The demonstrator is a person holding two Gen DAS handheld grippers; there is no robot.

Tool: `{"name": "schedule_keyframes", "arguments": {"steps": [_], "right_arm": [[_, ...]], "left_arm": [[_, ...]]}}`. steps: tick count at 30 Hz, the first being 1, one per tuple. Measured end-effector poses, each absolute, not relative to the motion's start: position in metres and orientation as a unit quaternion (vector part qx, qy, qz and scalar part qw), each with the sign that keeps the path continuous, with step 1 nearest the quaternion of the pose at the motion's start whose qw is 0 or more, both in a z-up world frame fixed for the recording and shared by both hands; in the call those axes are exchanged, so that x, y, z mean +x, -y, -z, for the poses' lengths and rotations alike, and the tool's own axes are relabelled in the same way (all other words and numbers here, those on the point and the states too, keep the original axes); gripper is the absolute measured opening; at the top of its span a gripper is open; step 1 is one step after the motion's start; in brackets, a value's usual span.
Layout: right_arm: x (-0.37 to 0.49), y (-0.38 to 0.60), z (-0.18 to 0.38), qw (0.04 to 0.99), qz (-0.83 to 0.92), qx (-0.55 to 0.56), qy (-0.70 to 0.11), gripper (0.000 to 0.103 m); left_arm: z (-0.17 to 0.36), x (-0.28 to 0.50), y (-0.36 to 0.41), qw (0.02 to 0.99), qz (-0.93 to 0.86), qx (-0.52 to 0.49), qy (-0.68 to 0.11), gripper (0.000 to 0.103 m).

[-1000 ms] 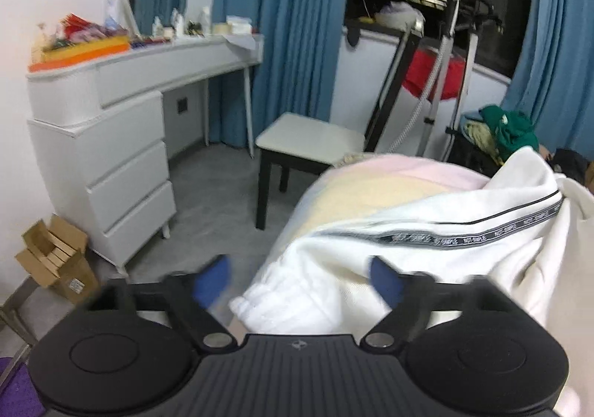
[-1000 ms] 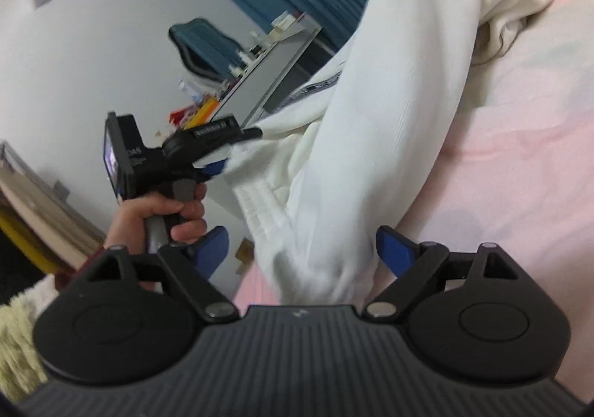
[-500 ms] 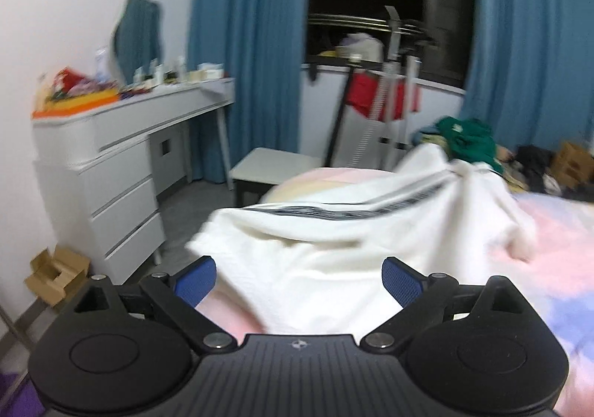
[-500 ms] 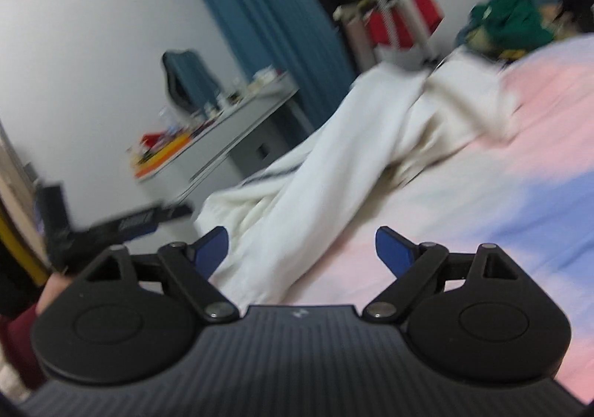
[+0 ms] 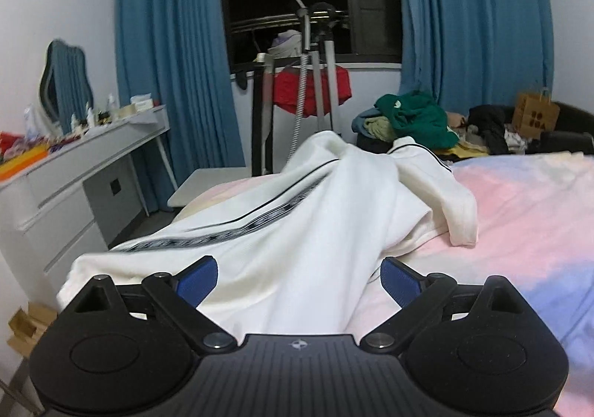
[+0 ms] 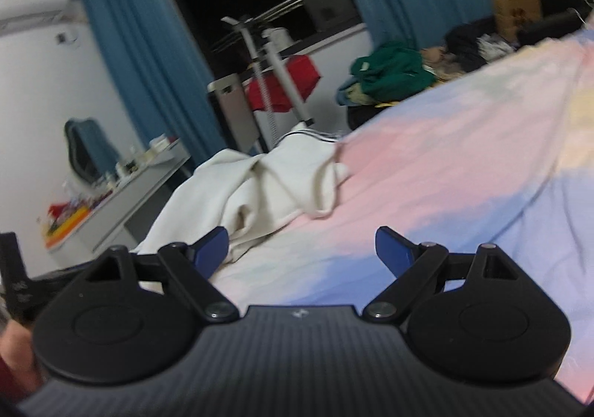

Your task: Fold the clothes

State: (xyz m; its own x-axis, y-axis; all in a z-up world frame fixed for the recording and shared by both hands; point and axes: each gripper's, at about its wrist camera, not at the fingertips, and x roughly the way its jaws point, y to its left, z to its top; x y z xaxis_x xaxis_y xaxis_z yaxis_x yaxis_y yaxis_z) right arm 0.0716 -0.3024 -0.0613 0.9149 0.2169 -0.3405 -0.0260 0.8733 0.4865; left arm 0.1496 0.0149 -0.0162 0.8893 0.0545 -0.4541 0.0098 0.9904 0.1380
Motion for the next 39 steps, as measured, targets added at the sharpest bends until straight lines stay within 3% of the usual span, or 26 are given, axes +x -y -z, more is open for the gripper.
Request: {"name": "schedule_keyframes", "arguments": {"steps": [6, 8, 11, 13, 17, 22, 25, 27, 28, 29, 31, 33, 39], "right_arm": [[0.084, 0.306, 0.079, 0.940, -0.053, 0.268, -0.205, 0.088], [0.089, 0.307, 0.083, 0.939, -0.051, 0.270, -0.207, 0.083], [0.110, 0.310, 0.087, 0.932, -0.042, 0.286, -0.218, 0.079], [0.138, 0.311, 0.085, 0.928, -0.039, 0.291, -0.228, 0.073], [0.213, 0.302, 0.084, 0.927, -0.069, 0.291, -0.227, 0.073], [0.321, 0.295, 0.128, 0.903, -0.055, 0.348, -0.247, 0.072], [0.369, 0.289, 0.155, 0.886, -0.046, 0.389, -0.250, 0.067], [0.390, 0.279, 0.164, 0.889, -0.038, 0.381, -0.250, 0.052], [0.396, 0.273, 0.165, 0.894, -0.037, 0.368, -0.253, 0.033], [0.399, 0.268, 0.163, 0.901, -0.038, 0.350, -0.253, 0.022], [0.394, 0.260, 0.156, 0.917, -0.038, 0.316, -0.240, 0.017], [0.380, 0.264, 0.145, 0.927, -0.033, 0.304, -0.217, 0.015], [0.310, 0.313, 0.091, 0.944, -0.014, 0.293, -0.153, 0.014]], "left_arm": [[0.048, 0.199, 0.027, 0.970, -0.012, 0.092, -0.225, 0.086], [0.060, 0.211, 0.032, 0.969, -0.011, 0.091, -0.229, 0.085], [0.077, 0.225, 0.033, 0.965, -0.014, 0.097, -0.242, 0.075], [0.086, 0.221, 0.032, 0.965, -0.018, 0.102, -0.239, 0.073], [0.095, 0.223, 0.021, 0.965, -0.026, 0.103, -0.240, 0.066], [0.097, 0.221, 0.010, 0.967, -0.053, 0.104, -0.227, 0.065], [0.100, 0.220, 0.005, 0.967, -0.051, 0.108, -0.224, 0.058], [0.099, 0.220, 0.004, 0.969, -0.046, 0.111, -0.217, 0.052], [0.099, 0.219, 0.005, 0.969, -0.042, 0.113, -0.215, 0.044], [0.100, 0.219, 0.006, 0.970, -0.038, 0.114, -0.212, 0.040], [0.097, 0.215, 0.005, 0.971, -0.035, 0.111, -0.209, 0.026], [0.094, 0.212, 0.003, 0.972, -0.032, 0.107, -0.207, 0.021], [0.070, 0.188, -0.020, 0.977, -0.020, 0.062, -0.205, 0.016]]}}
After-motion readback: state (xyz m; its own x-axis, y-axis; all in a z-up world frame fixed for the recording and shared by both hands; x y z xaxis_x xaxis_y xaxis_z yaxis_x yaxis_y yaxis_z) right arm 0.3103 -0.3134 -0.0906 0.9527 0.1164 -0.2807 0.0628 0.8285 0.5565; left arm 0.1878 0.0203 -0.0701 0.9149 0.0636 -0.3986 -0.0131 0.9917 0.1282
